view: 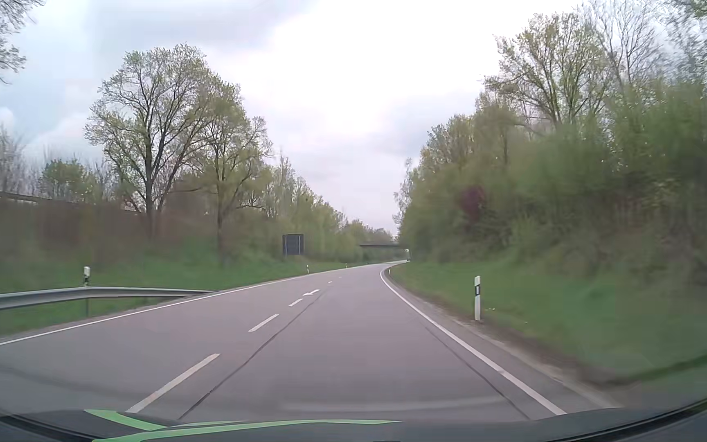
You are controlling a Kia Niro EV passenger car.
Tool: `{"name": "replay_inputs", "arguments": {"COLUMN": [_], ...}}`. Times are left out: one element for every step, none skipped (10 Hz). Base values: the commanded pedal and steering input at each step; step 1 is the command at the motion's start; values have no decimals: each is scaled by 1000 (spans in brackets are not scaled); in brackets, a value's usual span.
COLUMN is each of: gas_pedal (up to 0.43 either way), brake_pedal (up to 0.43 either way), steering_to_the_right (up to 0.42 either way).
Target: Follow the waypoints while adhering to traffic rules and regulations
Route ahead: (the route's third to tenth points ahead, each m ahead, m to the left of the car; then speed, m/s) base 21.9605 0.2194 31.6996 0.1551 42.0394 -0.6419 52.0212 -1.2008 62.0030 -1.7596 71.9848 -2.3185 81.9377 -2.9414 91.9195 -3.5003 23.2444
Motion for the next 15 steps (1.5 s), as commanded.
{"name": "replay_inputs", "arguments": {"gas_pedal": [260, 260, 248, 248, 248, 248, 248, 248, 248, 248, 248, 248, 248, 248, 248], "brake_pedal": [0, 0, 0, 0, 0, 0, 0, 0, 0, 0, 0, 0, 0, 0, 0], "steering_to_the_right": [5, 5, 5, 4, 5, 5, 5, 4, 5, 4, 4, 4, 4, 5, 5]}}
